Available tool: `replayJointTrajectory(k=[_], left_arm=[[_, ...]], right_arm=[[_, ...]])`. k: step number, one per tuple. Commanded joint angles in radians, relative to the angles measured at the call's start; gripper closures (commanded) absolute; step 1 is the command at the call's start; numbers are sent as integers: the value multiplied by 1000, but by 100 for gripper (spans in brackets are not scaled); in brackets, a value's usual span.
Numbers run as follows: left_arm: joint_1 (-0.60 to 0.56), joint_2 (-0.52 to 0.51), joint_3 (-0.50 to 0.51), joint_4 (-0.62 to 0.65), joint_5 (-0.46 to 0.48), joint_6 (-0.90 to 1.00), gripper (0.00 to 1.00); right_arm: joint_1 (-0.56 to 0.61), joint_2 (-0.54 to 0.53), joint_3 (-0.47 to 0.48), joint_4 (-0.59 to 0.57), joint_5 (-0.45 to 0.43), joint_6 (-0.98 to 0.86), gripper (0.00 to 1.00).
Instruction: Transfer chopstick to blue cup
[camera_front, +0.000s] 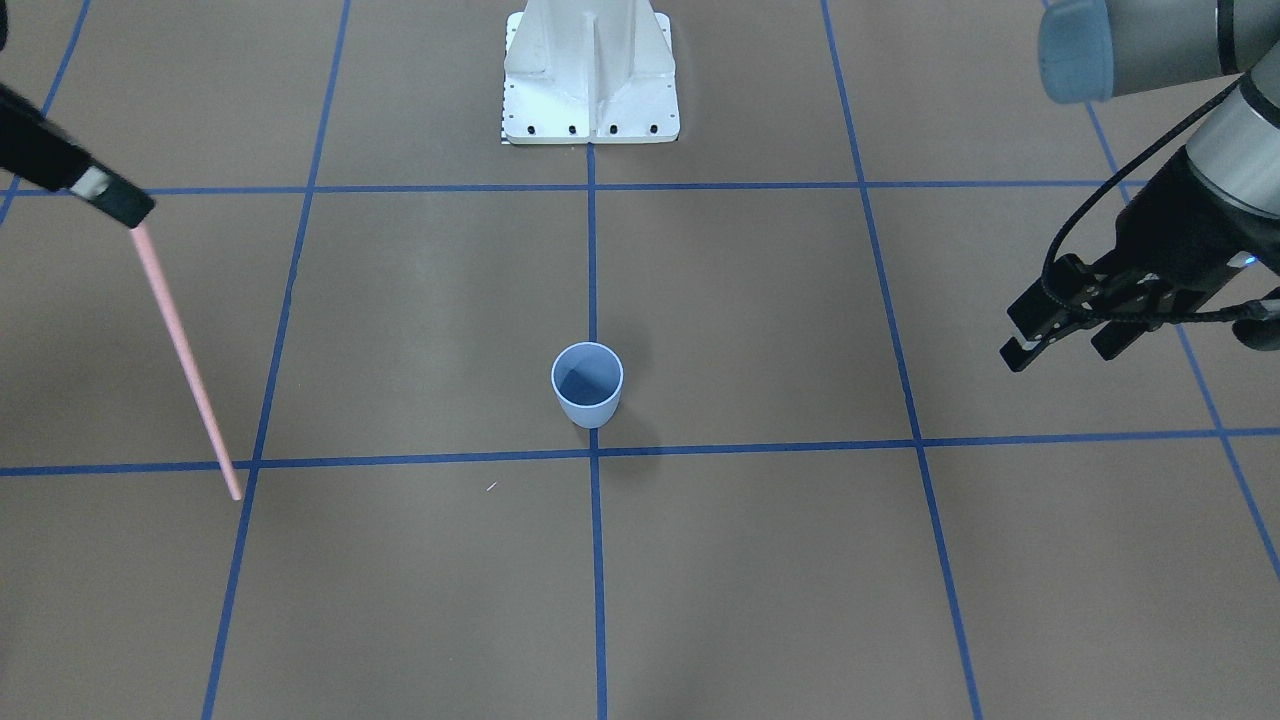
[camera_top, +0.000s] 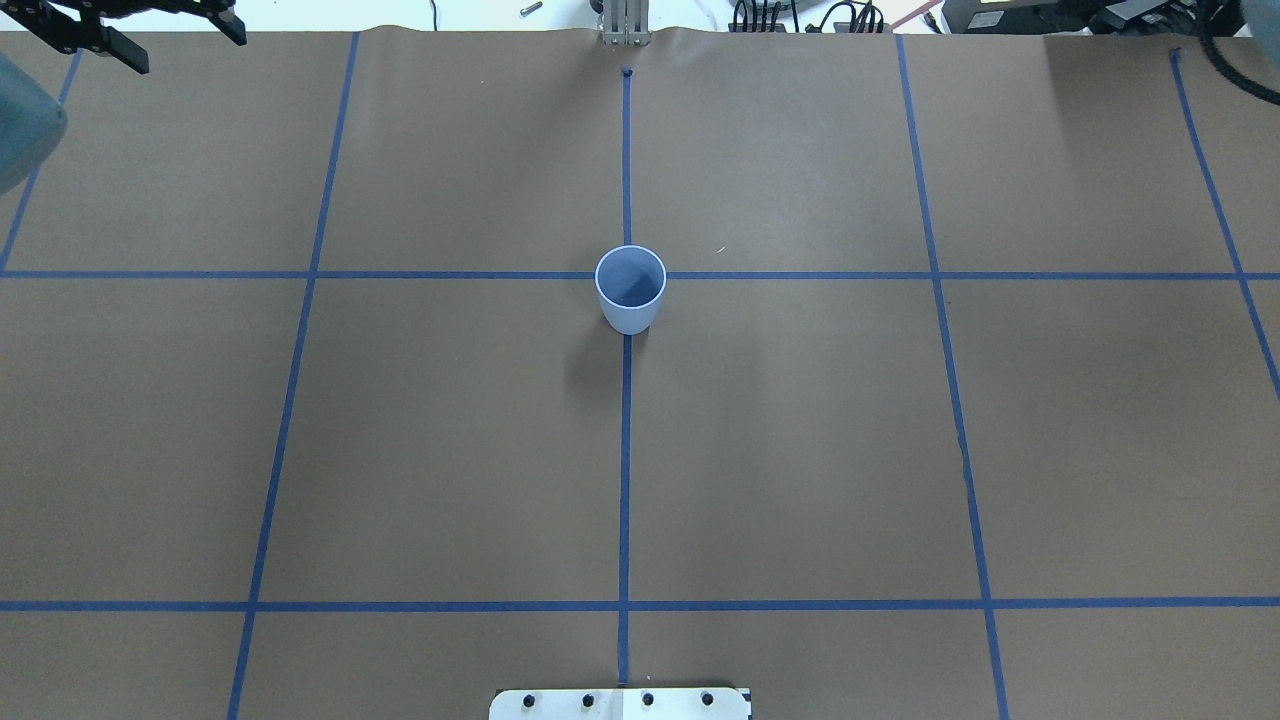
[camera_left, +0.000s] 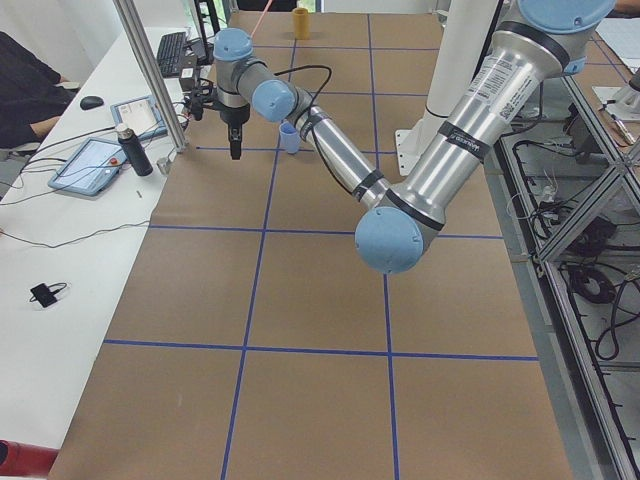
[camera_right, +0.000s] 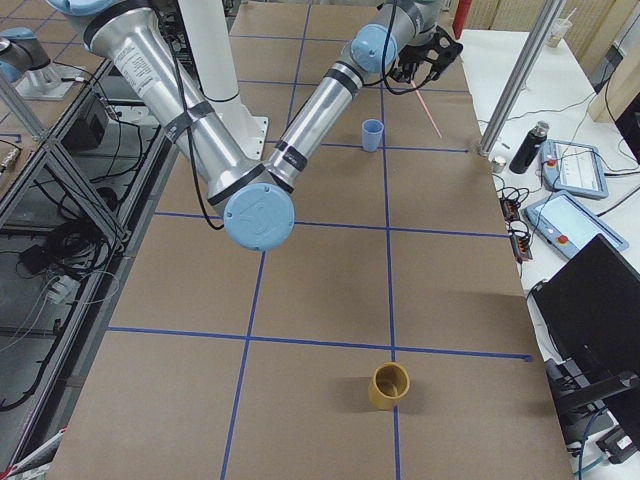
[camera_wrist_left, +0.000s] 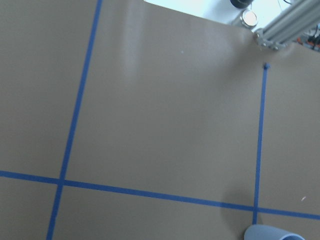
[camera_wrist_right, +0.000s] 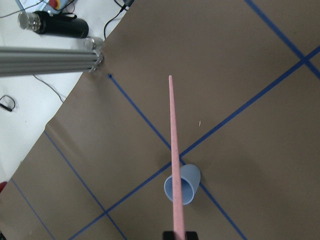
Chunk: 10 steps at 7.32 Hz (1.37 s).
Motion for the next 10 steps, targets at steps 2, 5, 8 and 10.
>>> replayJointTrajectory(k=[2,5,8,10], left_arm=[[-2,26,6,-9,-2,6,2],[-2,45,7,-31,-8,6,2],[-5,56,7,-31,-8,35,2],[-10,56,7,-31,-11,35,2]], right_arm=[[-303,145,-5,-6,-221,109,100],[-526,151,-8,-8,-413,107,100],[-571,142,-34,-8,-423,107,100],[-582,123,-33,-8,-417,107,100]])
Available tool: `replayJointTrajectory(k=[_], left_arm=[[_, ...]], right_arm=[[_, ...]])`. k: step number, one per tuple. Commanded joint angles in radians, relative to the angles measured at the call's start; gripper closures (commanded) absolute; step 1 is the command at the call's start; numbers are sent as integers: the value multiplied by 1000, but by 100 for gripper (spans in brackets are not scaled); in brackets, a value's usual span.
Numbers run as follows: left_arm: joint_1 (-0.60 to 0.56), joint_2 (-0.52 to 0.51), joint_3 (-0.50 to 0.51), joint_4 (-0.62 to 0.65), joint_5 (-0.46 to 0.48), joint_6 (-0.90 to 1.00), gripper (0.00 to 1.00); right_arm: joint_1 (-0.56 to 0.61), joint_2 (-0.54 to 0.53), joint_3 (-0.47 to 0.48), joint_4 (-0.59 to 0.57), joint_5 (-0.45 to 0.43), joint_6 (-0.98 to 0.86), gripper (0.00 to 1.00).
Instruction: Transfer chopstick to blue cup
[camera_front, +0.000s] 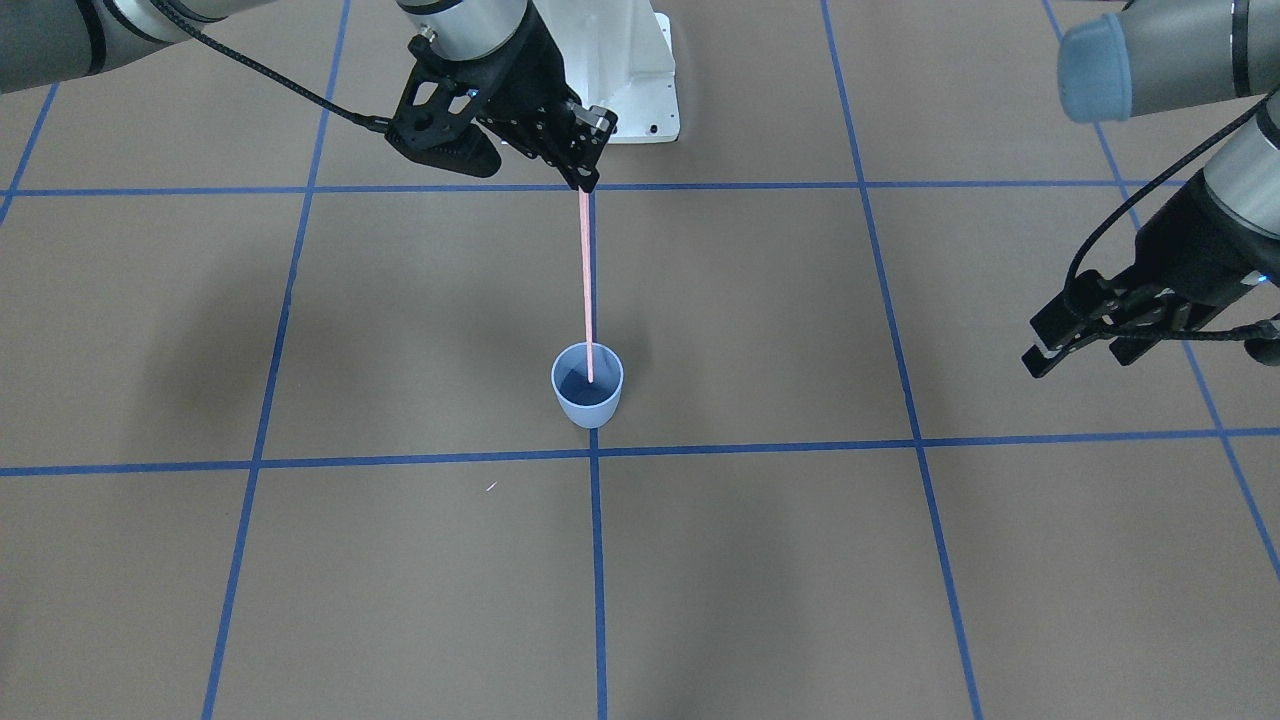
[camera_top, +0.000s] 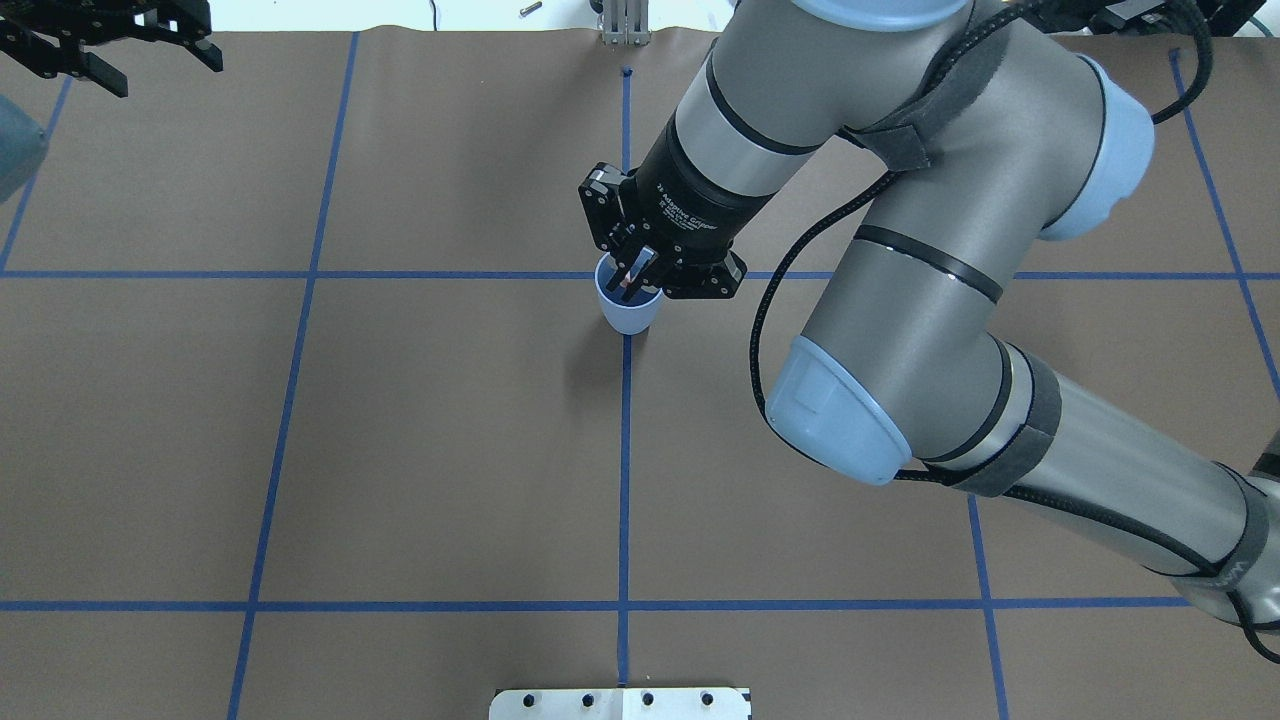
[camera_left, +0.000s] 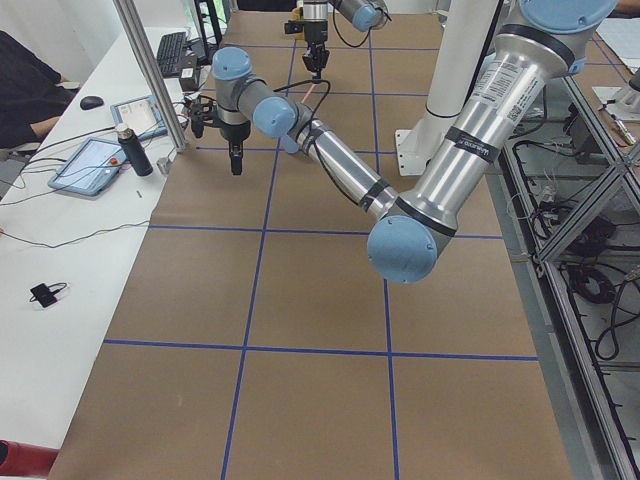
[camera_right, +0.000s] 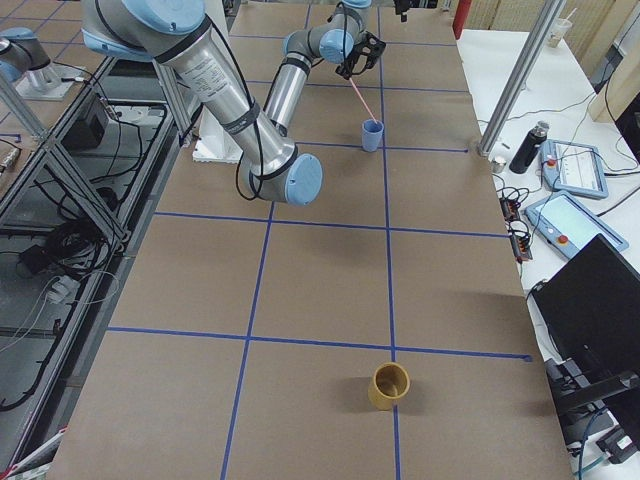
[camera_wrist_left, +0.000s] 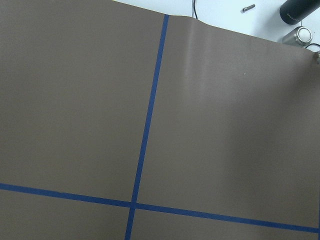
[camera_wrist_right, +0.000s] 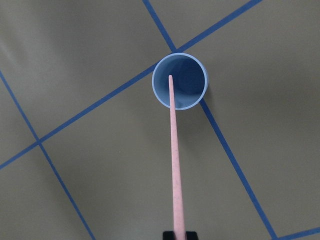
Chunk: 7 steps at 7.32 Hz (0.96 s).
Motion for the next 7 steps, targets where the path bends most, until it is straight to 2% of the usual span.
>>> replayJointTrajectory(k=[1,4,5,6,7], left_arm=[[-4,1,-1,0,-34,3,2],[-5,1,-1,0,-36,2,2],[-5,1,-1,0,-36,2,2],[-5,8,-1,0,-36,2,2],[-5,11,-2,-2,-36,3,2]], right_arm=[[-11,-16,-6,0,2,0,100],[-40,-25,-60,12,-12,-21,100],[-40,-26,-78,20,-12,-41,58],[-40,-16,-74,20,-27,-40,1],[-40,-7,-66,20,-77,-49,0]])
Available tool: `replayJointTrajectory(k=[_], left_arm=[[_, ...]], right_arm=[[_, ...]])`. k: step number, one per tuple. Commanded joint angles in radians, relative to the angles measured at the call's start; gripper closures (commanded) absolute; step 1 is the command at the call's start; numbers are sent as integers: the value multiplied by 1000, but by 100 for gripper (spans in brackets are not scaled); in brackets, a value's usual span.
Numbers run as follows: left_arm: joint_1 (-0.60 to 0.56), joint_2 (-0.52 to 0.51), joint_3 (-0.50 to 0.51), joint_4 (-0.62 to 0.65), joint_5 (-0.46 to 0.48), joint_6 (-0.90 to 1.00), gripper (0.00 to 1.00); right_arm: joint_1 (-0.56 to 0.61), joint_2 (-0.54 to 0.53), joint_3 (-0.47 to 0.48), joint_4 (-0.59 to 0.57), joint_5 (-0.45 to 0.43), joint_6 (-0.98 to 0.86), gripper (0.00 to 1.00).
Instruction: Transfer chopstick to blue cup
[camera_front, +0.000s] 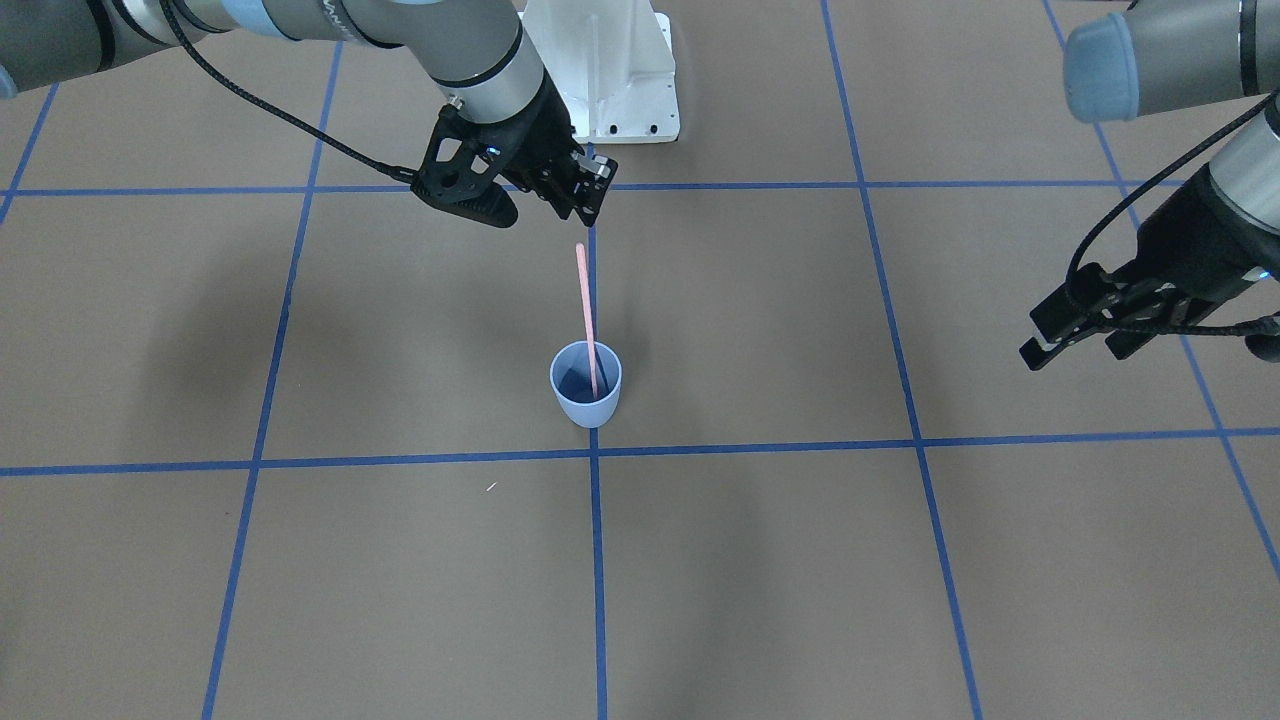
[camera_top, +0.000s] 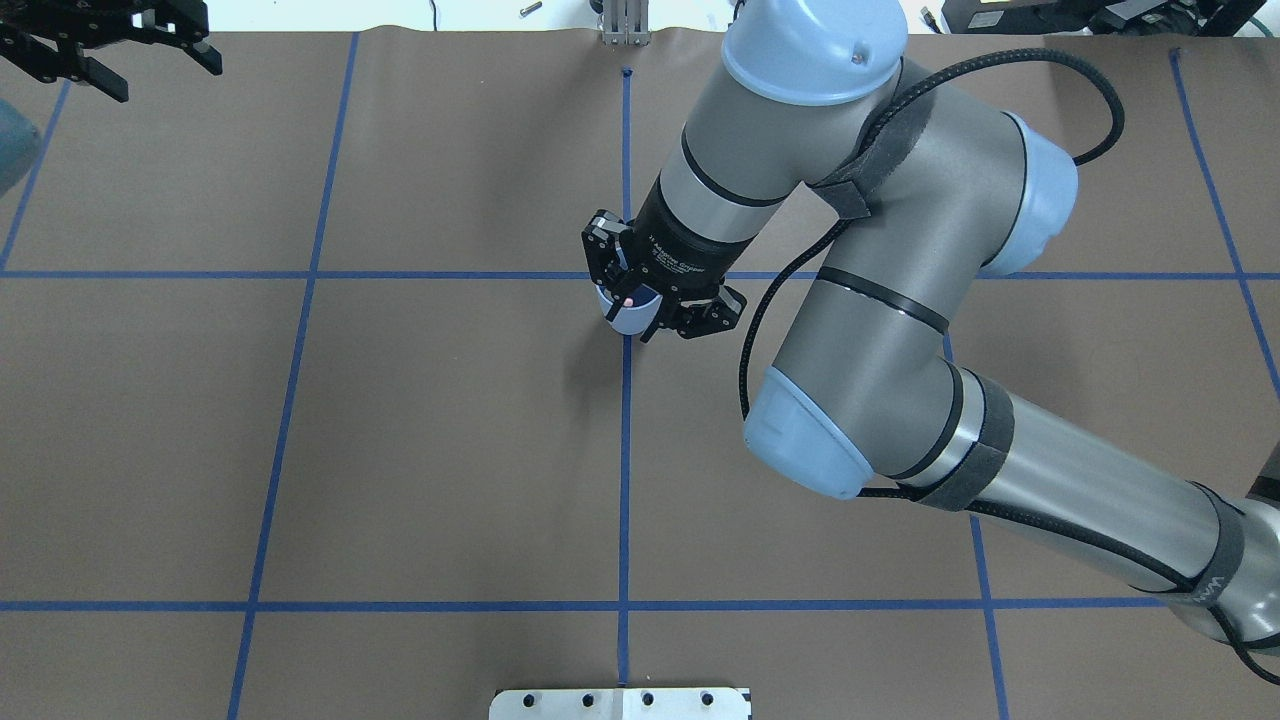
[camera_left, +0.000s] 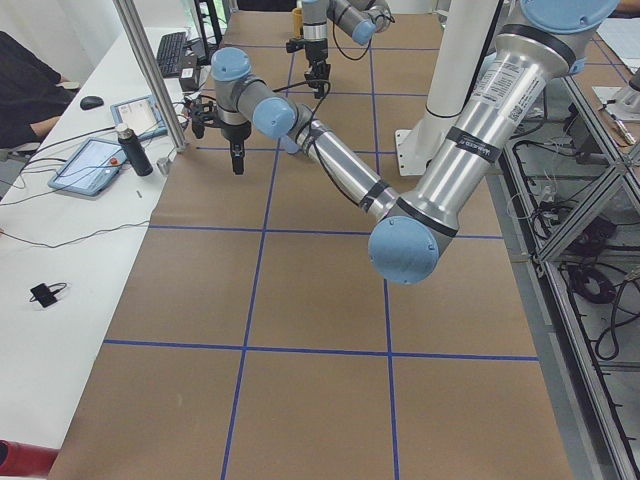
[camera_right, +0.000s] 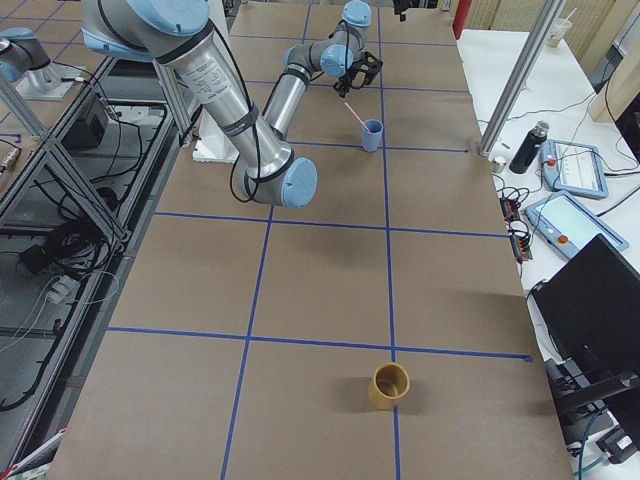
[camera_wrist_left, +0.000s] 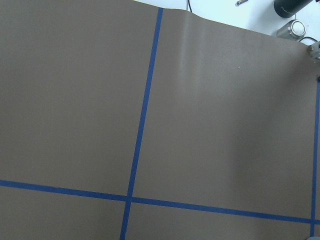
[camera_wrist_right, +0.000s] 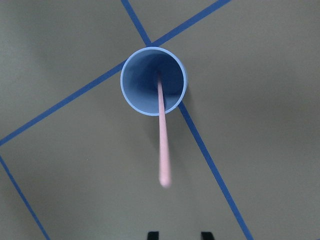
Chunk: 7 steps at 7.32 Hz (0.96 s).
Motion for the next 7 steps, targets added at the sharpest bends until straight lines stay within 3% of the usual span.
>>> replayJointTrajectory(k=[1,3,7], left_arm=[[-2,8,0,-1,0,1,2],[-46,28,19,13,1,146,2],[-168,263,39,-7,62,567,2]], right_arm=[[15,14,19,3,-58,-62,0],[105,-19,64,0,-54,-188,0],[303,-416,184,-11,-17,-658,0]])
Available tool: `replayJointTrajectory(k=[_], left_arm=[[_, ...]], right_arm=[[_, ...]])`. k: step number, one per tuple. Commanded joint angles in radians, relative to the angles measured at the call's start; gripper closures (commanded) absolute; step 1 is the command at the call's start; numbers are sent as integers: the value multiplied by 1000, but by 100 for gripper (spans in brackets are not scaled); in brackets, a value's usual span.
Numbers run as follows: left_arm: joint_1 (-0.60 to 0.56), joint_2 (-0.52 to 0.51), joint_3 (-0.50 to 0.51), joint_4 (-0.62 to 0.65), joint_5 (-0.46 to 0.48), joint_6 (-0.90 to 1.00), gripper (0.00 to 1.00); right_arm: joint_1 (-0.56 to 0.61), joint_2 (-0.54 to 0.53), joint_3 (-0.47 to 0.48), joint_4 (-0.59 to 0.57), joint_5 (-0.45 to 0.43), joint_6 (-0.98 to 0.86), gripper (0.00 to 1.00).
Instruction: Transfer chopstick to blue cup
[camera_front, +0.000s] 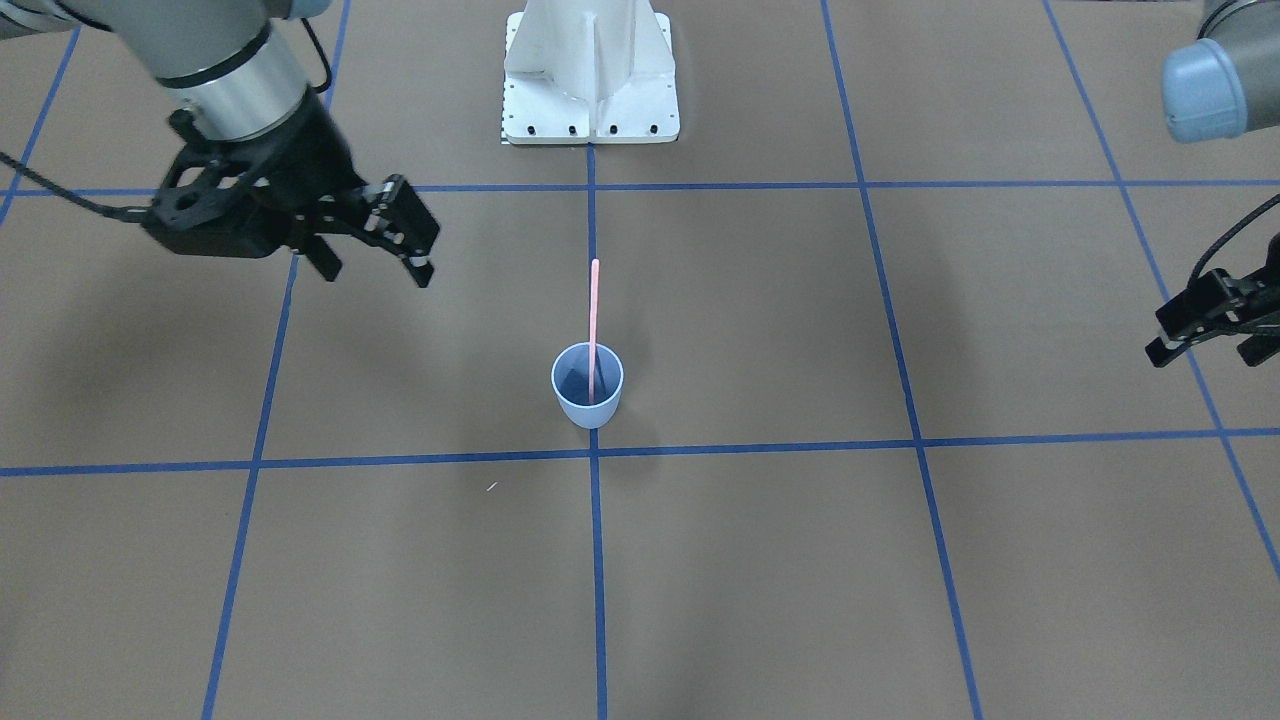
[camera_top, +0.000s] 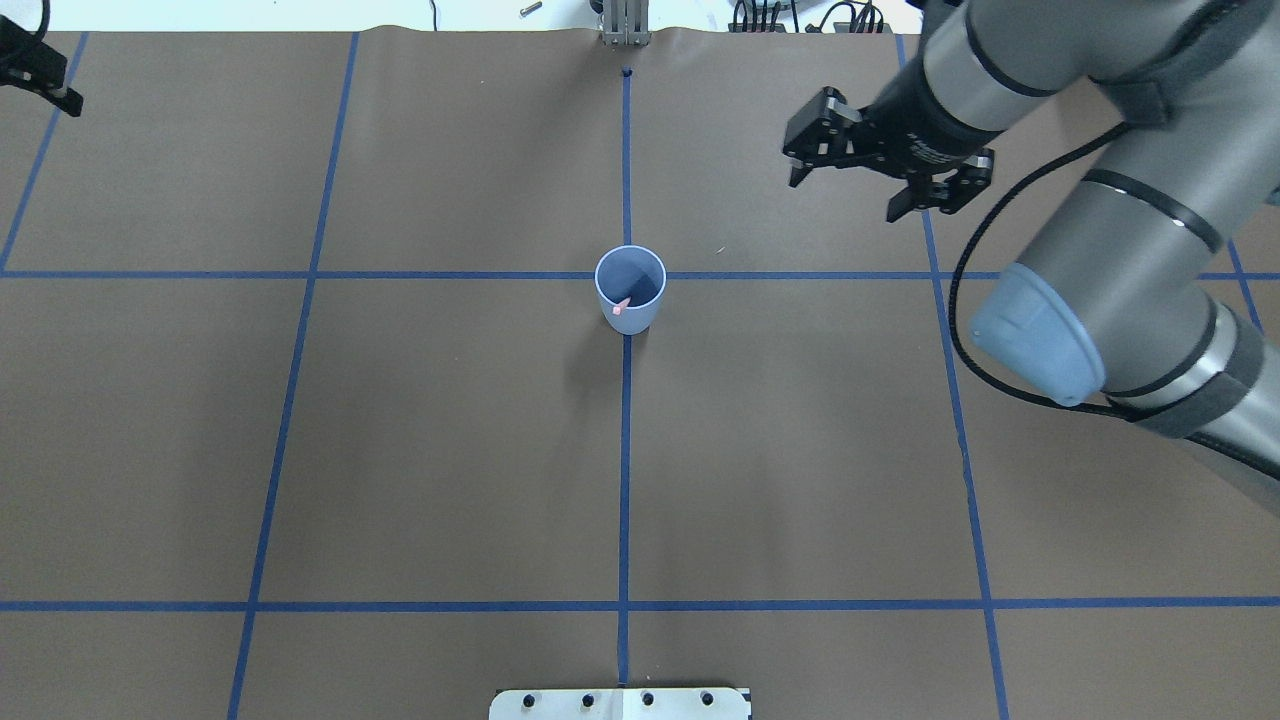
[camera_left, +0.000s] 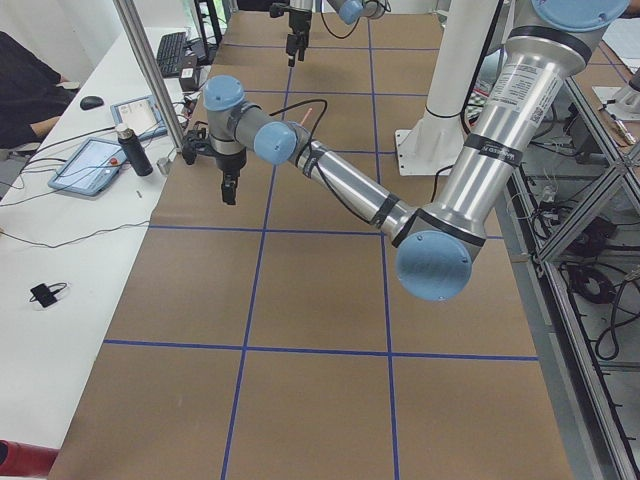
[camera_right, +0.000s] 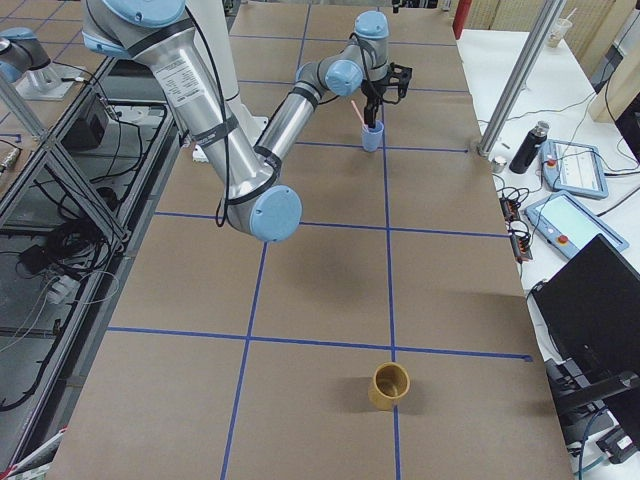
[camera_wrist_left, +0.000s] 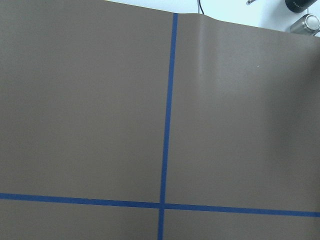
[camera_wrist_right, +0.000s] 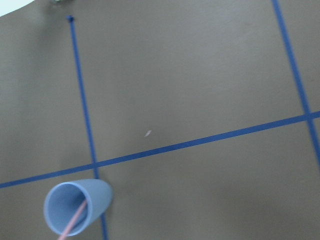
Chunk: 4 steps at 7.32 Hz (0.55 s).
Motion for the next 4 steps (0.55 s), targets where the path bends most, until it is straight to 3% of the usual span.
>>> replayJointTrajectory(k=[1,2,3,4], left_arm=[[-100,73,54,3,37,162,2],[-155,79,80,-5,26,224,2],[-175,105,89,13,35,446,2],[-238,149,133,-2,34,546,2]], right_arm=[[162,-265,20,7,41,-367,0],[286,-341,-27,-2,43,-593,0],[387,-380,-110,-10,72,-818,0],[469,-440,-167,-6,76,-960,0]])
